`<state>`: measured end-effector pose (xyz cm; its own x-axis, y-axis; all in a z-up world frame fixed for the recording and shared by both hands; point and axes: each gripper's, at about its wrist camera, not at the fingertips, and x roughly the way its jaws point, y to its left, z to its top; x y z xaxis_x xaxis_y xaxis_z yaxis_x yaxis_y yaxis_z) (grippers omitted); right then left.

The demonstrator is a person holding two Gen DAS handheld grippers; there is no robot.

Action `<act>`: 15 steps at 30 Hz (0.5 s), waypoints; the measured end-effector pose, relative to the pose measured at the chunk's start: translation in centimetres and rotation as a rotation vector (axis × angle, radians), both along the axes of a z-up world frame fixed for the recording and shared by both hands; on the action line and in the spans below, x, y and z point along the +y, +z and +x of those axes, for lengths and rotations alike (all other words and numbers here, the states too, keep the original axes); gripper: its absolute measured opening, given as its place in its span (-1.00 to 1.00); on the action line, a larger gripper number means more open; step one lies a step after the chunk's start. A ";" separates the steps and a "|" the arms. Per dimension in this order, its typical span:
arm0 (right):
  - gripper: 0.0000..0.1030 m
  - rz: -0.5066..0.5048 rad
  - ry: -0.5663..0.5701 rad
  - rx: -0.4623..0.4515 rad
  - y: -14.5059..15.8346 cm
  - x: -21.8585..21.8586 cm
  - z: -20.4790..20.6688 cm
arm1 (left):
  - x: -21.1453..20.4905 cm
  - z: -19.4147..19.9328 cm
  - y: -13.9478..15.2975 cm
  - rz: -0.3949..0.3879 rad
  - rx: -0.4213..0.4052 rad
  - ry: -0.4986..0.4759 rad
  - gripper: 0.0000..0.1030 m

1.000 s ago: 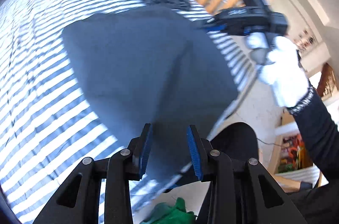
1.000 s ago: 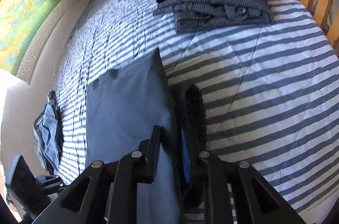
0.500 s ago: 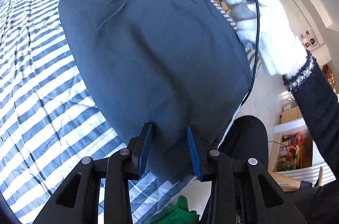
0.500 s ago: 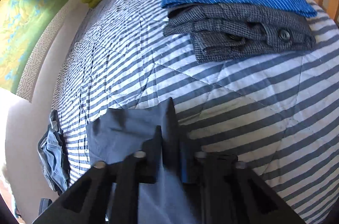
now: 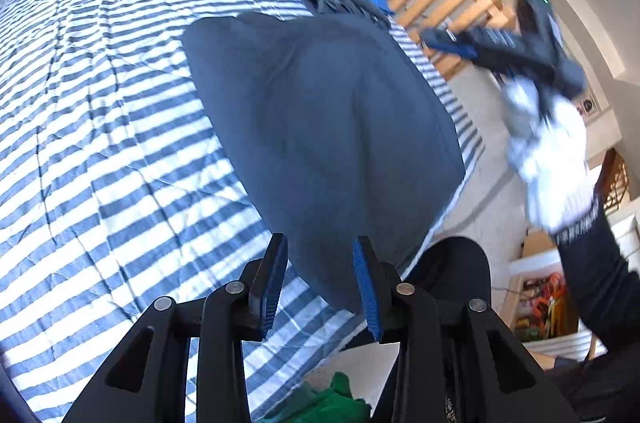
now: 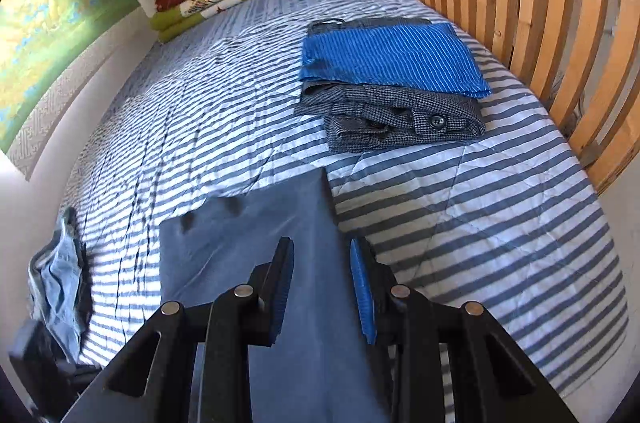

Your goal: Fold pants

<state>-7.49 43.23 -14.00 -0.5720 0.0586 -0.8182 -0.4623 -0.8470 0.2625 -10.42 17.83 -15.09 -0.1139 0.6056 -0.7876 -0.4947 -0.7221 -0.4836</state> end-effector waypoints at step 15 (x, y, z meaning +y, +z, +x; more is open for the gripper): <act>-0.54 -0.066 0.440 -0.143 -7.9 -20.4 2.3 | -0.8 -2.2 -2.3 -0.064 -0.036 0.106 -0.30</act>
<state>-5.23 22.84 -21.93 -0.4117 -0.2194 -0.8845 -0.0982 -0.9542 0.2825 -12.60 17.05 -17.37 -0.1457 0.5398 -0.8291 -0.3974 -0.7994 -0.4506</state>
